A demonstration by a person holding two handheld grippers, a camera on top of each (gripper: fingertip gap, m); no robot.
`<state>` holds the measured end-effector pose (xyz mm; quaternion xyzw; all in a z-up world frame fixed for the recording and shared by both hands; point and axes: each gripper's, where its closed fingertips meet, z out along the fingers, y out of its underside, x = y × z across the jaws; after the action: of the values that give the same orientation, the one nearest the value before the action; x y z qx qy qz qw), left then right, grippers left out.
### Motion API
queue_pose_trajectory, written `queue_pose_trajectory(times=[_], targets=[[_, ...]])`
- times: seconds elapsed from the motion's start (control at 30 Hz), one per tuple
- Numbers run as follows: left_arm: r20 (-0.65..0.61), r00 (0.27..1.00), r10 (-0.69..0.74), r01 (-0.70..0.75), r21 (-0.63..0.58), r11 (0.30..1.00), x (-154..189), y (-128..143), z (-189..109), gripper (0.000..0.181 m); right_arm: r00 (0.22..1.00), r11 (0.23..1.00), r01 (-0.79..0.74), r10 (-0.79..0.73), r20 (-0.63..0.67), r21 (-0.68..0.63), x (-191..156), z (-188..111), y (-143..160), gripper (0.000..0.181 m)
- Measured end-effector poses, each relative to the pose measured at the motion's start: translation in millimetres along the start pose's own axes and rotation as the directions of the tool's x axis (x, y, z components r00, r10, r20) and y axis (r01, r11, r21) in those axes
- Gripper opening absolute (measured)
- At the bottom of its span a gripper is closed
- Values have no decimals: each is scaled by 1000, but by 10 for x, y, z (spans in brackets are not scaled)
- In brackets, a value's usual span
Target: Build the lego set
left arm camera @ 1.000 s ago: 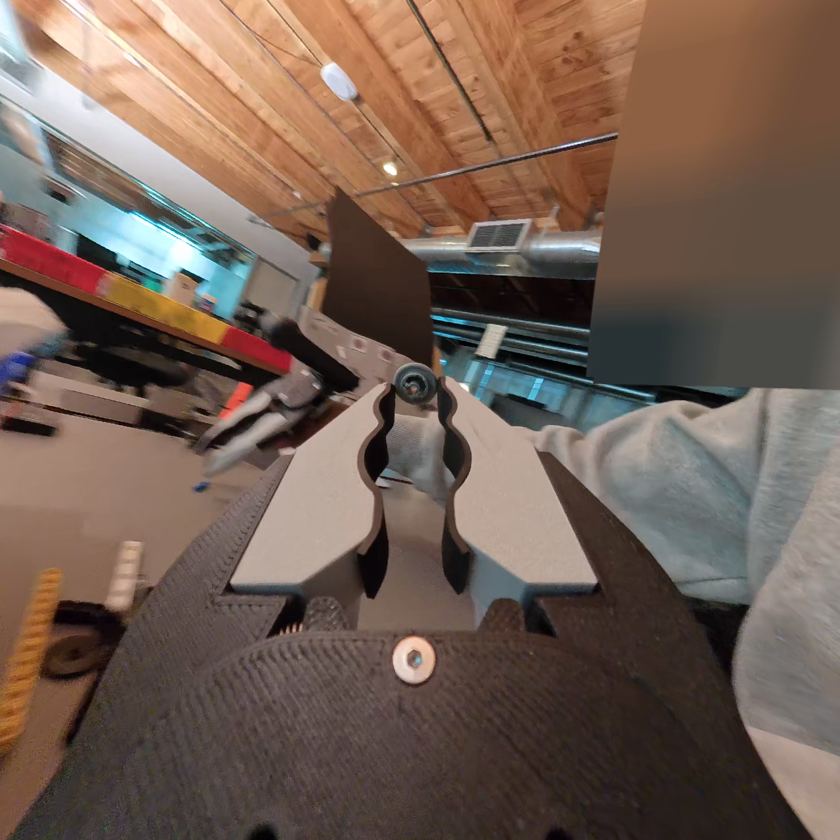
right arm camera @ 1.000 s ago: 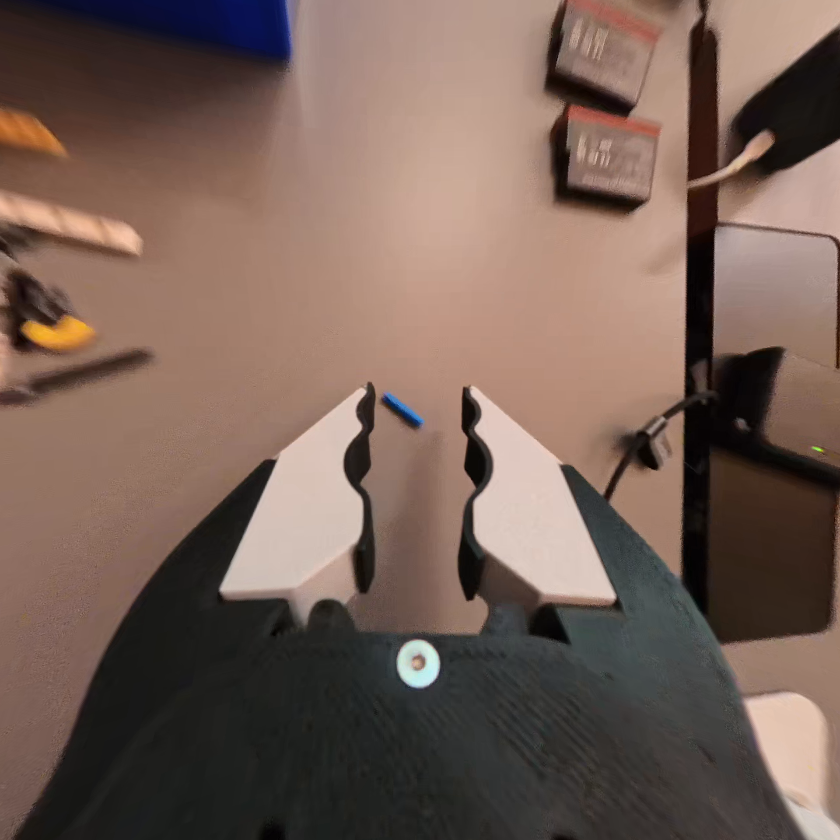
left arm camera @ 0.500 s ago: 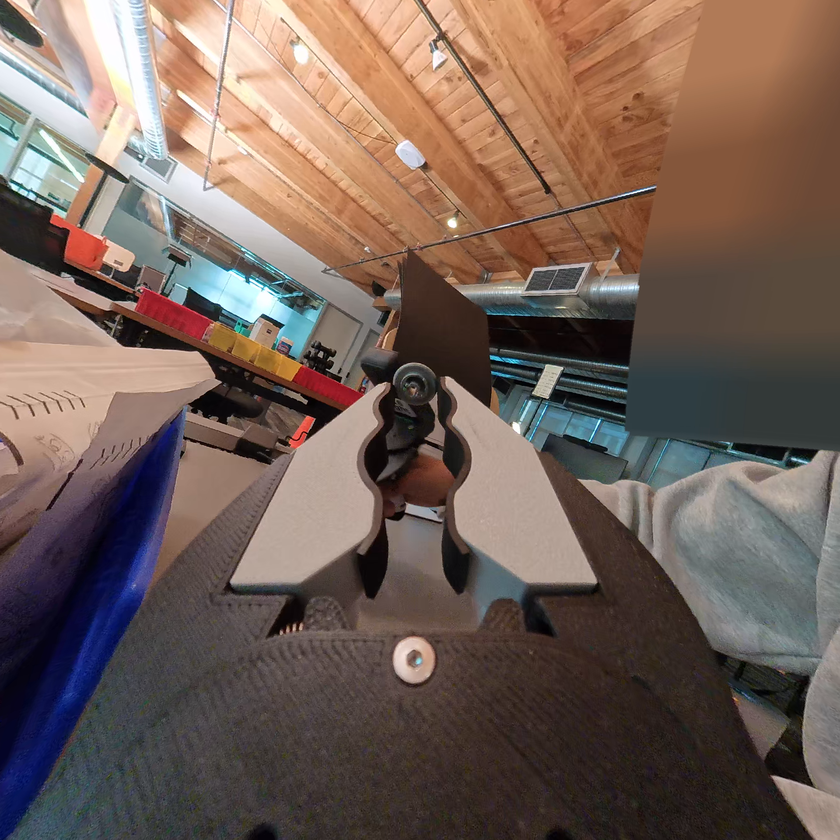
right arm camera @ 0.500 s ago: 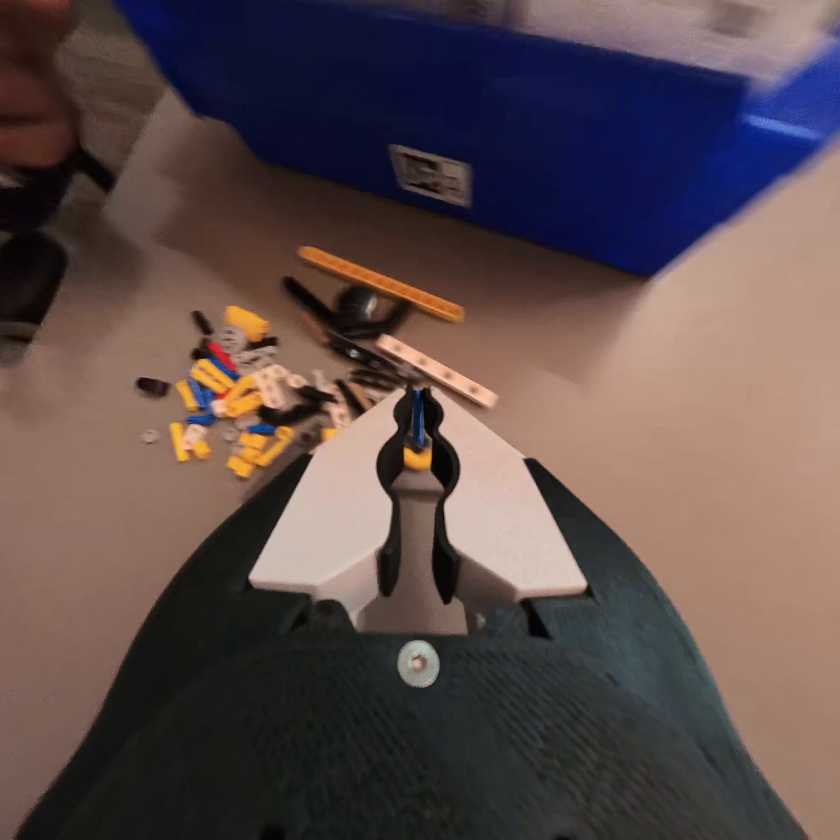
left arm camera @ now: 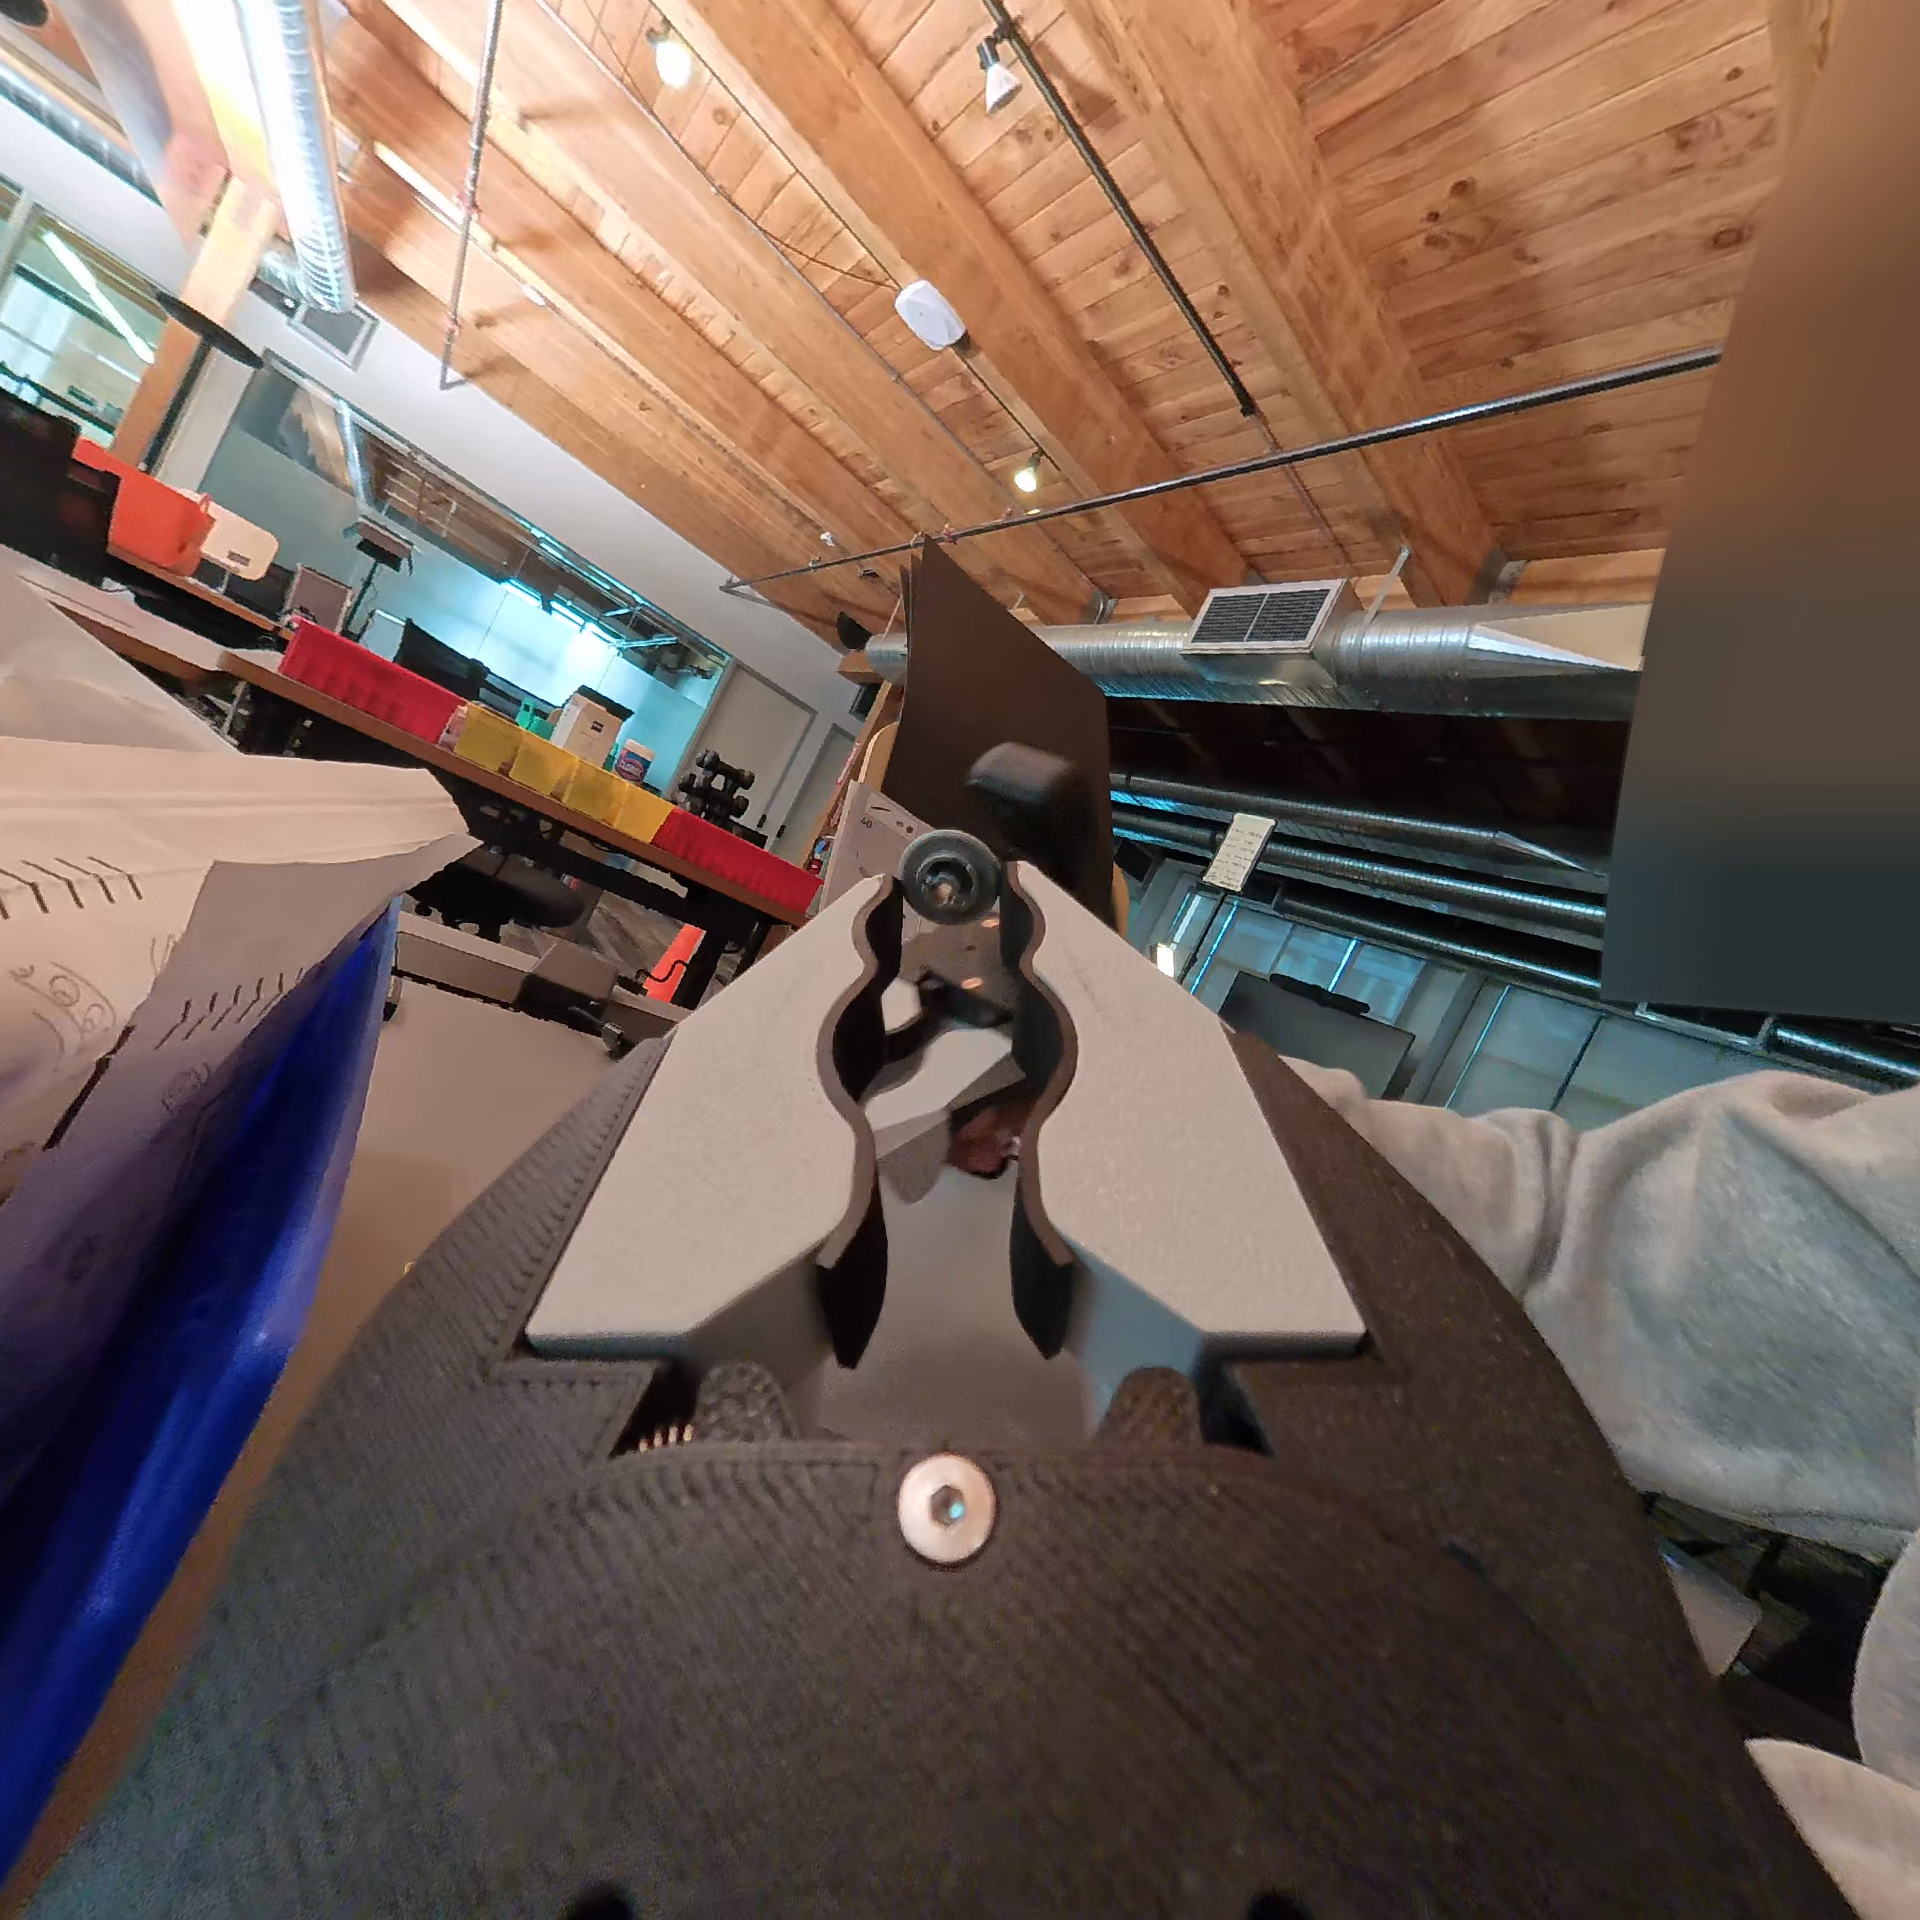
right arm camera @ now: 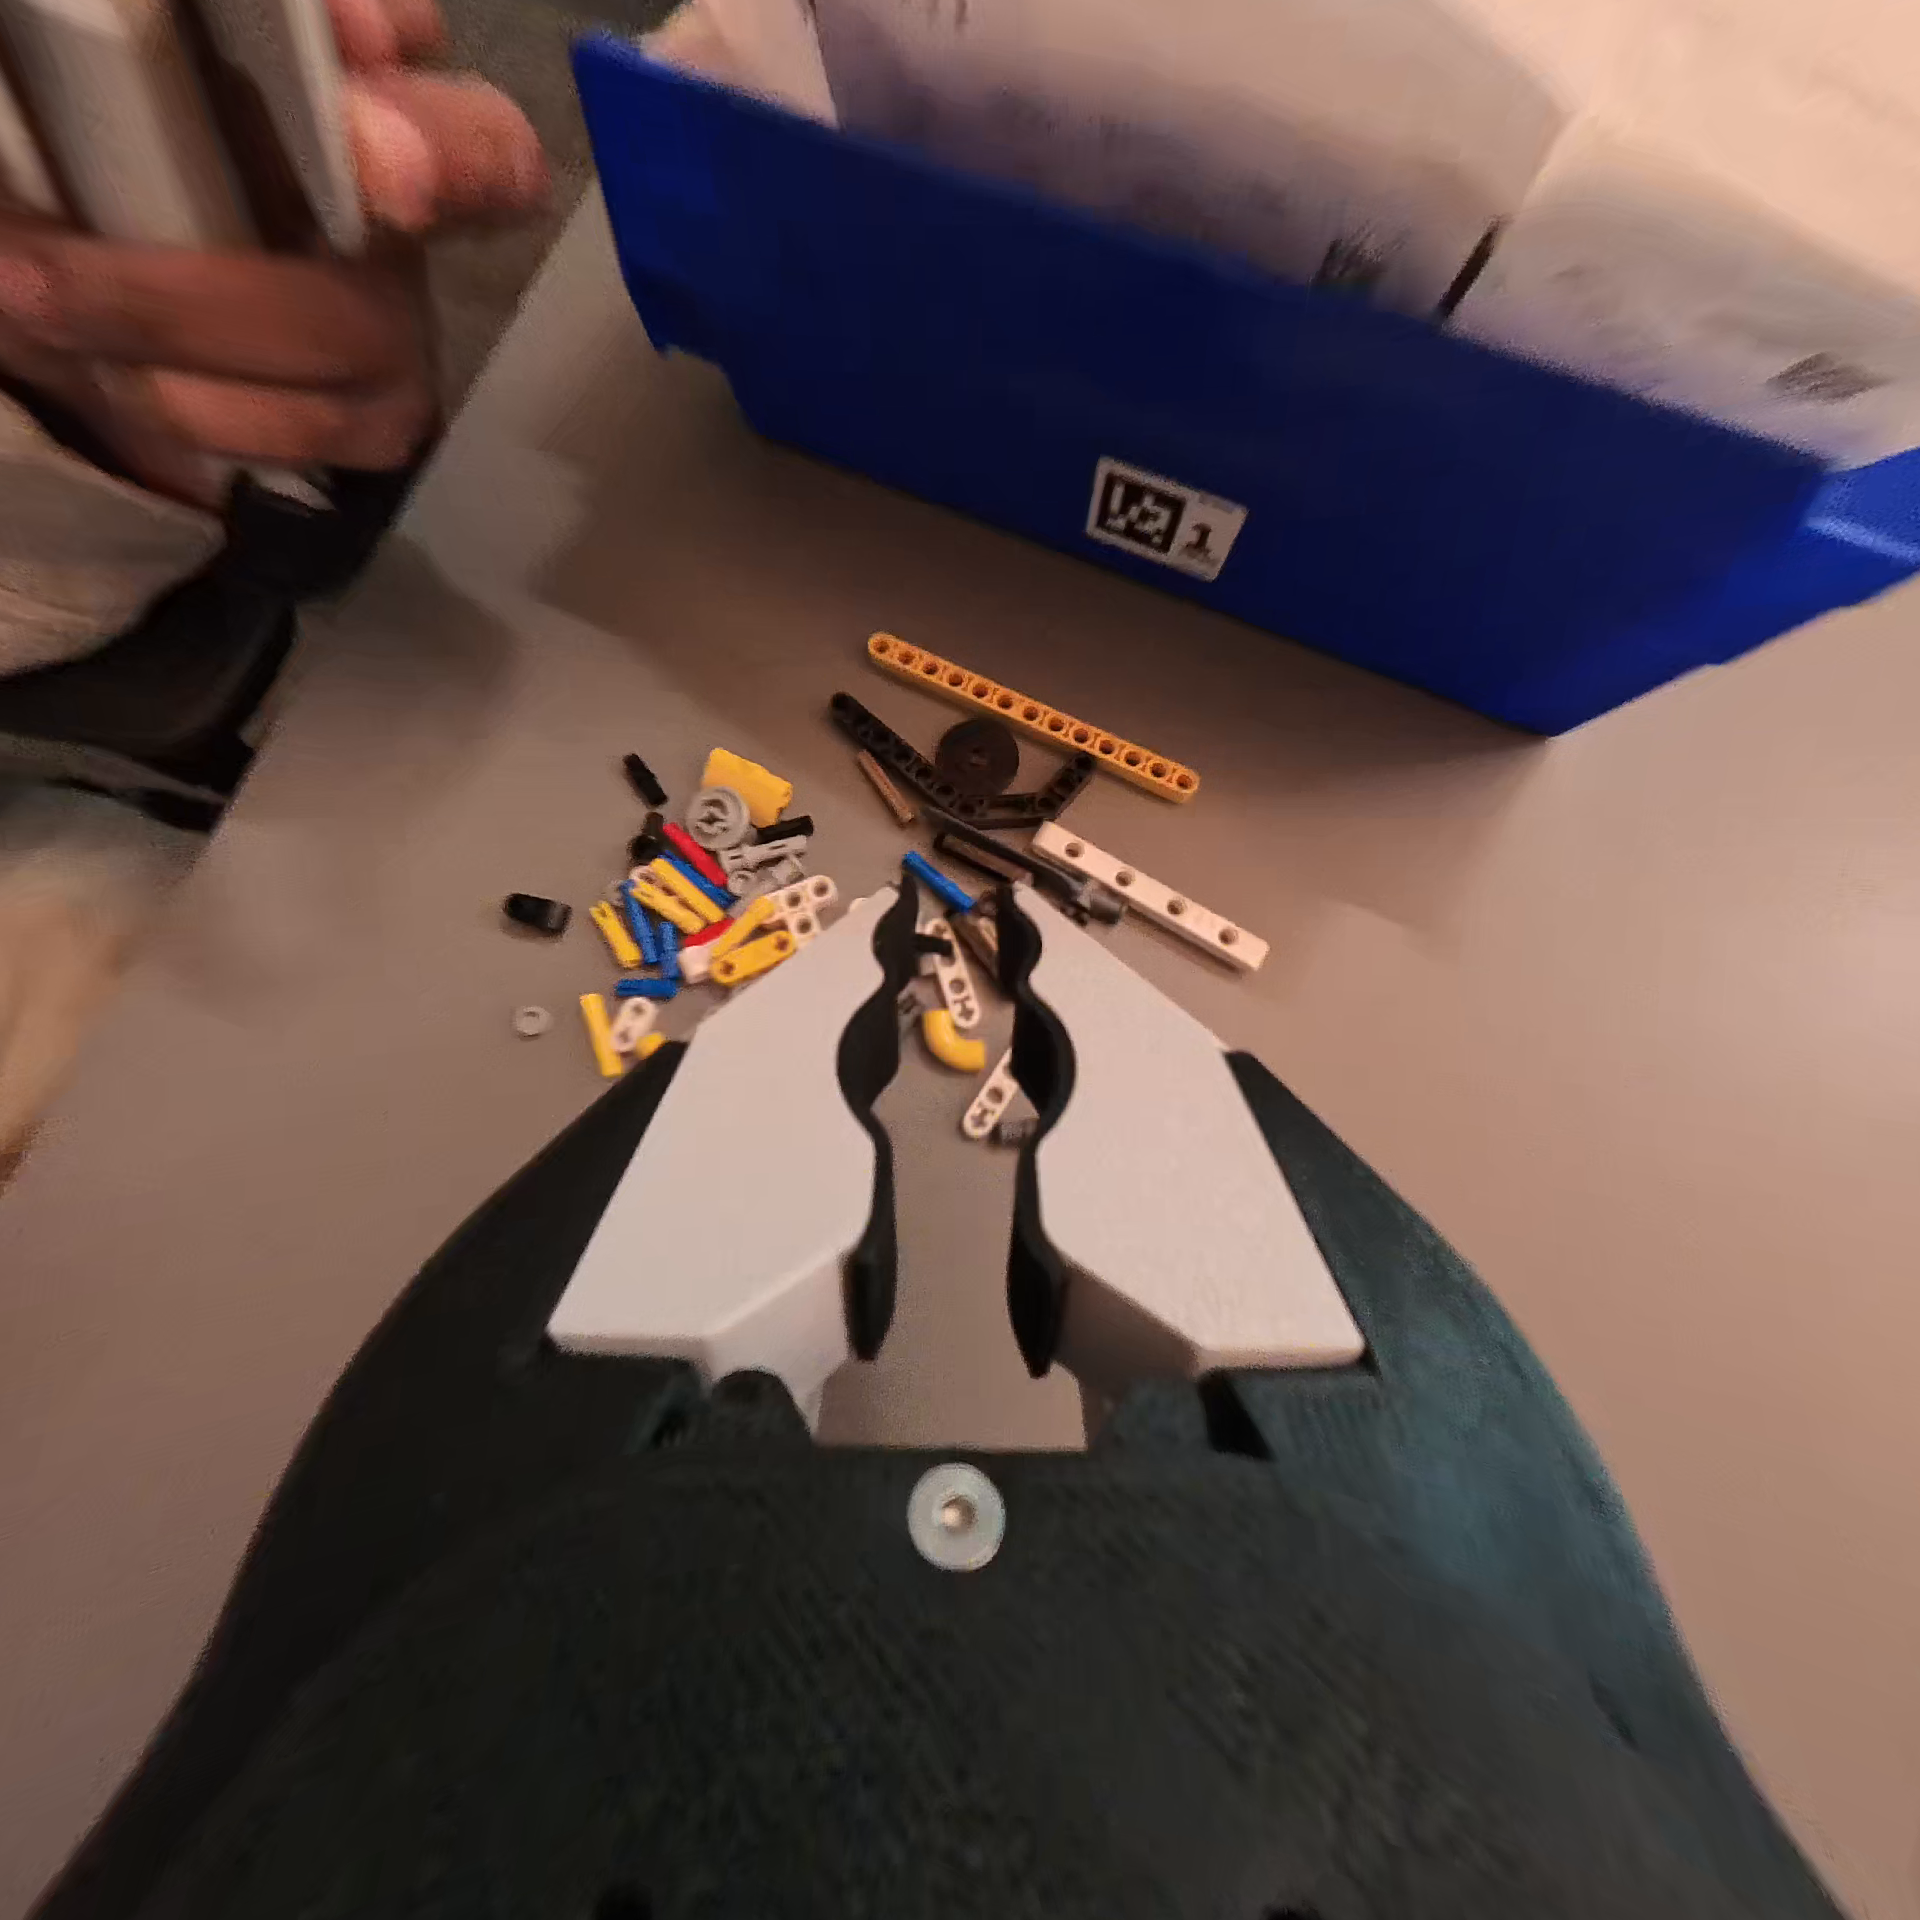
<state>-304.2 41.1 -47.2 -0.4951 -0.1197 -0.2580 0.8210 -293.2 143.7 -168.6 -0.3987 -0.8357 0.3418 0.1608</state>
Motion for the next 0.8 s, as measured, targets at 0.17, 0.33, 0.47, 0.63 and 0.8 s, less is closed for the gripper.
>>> queue_pose_trajectory(times=[0.17,0.33,0.47,0.63,0.8], targets=[[-4,1000,2,-2,-18,1000,18,50,22,17,982,985,-9,41,-183,173,-358,-754,-157,16],[-39,999,11,-14,-91,996,126,244,110,17,913,929,-95,224,-340,356,-977,-1454,145,49],[-102,995,13,-32,-180,983,327,500,216,17,788,898,-92,330,-520,430,-1505,-1805,724,54],[-166,973,-160,120,-232,965,814,837,469,17,568,893,-22,381,-730,449,-1991,-2005,1341,60],[-293,892,-346,198,-435,879,1700,1686,730,17,520,810,-23,510,-685,586,-2211,-2089,1577,20]])
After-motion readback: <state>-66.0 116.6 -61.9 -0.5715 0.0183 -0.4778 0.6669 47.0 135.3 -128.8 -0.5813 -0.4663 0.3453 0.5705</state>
